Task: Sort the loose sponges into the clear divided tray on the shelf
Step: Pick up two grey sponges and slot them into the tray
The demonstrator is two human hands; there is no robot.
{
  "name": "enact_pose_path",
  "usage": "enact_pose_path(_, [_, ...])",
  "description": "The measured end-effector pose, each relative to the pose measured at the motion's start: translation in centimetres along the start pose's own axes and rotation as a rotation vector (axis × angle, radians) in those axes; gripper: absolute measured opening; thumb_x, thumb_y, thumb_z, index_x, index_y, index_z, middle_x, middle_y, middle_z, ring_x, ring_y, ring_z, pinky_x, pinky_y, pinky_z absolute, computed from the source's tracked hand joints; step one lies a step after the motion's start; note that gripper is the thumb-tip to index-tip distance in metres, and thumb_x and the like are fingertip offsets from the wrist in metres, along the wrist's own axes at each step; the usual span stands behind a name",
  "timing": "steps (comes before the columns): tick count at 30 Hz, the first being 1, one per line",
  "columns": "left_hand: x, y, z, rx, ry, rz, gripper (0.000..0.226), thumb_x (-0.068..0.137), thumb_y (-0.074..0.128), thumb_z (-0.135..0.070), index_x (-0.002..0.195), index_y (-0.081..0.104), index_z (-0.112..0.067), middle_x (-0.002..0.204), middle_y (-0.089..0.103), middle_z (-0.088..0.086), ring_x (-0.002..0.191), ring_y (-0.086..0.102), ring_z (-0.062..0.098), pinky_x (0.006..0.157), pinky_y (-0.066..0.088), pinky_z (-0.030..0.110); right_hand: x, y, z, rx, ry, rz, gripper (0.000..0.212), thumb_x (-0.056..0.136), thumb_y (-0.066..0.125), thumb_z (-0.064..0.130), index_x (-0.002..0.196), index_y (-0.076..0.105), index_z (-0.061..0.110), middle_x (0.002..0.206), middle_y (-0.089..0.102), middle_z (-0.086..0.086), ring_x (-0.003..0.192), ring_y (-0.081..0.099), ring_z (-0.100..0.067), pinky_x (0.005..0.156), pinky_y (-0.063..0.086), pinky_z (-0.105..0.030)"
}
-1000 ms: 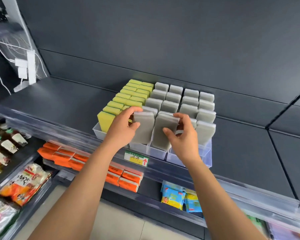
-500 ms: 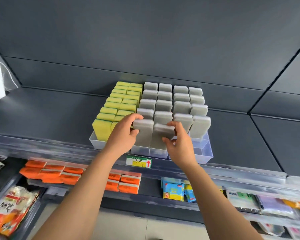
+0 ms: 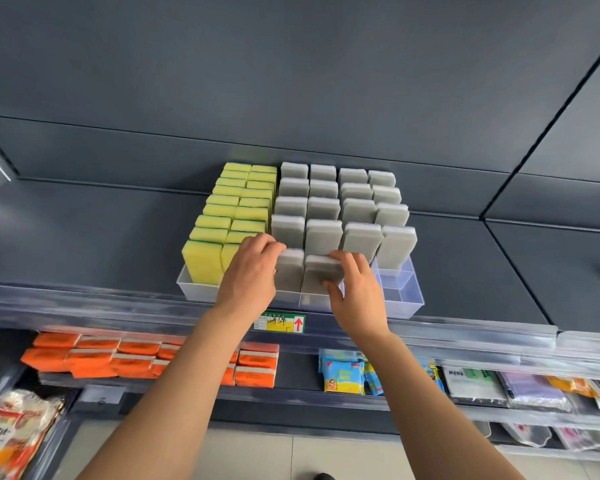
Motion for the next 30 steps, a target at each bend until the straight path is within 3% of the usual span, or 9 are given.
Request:
enact_pose_path(8, [-0.7,-0.7,-0.7,0.126,0.041,-0.025,0.046,0.078,0.067,-0.005,0.122,0.058,-0.012,0.123,0.056,0.007,0.113,0.049,0.027,0.091,0.042,0.04,-1.1,-0.6,0.0,-0.073,0.03,0.002,0.061,0.088,0.062,0.016,0.141,0.032,0.02,0.134,0.043,-0.003,0.109,0.053,-0.023,0.081,0.048,-0.032])
enact_pose_path(13, [-0.9,-0.6,-3.5,0.104,0.137,-0.036,0.046,0.075,0.071,-0.011,0.12,0.06,-0.011,0.124,0.057,0.009,0.117,0.049,0.029,0.094,0.042,0.043,-2.5,-2.3,-1.0,-0.157,0.056,-0.033,0.057,0.089,0.06,0.025,0.14,0.035,0.017,0.137,0.045,-0.003,0.12,0.045,-0.023,0.089,0.045,-0.034])
enact_pose_path(24, [-1.6,3.1,-15.8,-0.011,0.466,-0.035,0.041,0.068,0.07,0.005,0.108,0.066,-0.004,0.111,0.065,0.012,0.108,0.059,0.031,0.09,0.048,0.04,-8.6,-9.3,-9.3,-0.46,0.29,-0.053,0.054,0.089,0.057,0.038,0.136,0.039,0.02,0.138,0.044,-0.002,0.128,0.036,-0.023,0.104,0.03,-0.036])
enact_pose_path(30, [-1.9,7.6,-24.3,-0.007,0.567,0.083,0.041,0.065,0.073,0.004,0.104,0.066,-0.004,0.106,0.065,0.011,0.103,0.059,0.029,0.083,0.052,0.039,-12.9,-14.6,-15.7,-0.534,0.407,-0.048,0.054,0.088,0.055,0.041,0.135,0.038,0.022,0.138,0.042,-0.001,0.128,0.036,-0.023,0.104,0.028,-0.036])
Point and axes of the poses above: each hand's wrist, its own x-axis towards the middle knuckle, its own y-axis out of the palm, z = x × y, the point moved 7 cm from there along x, towards the middle knuckle
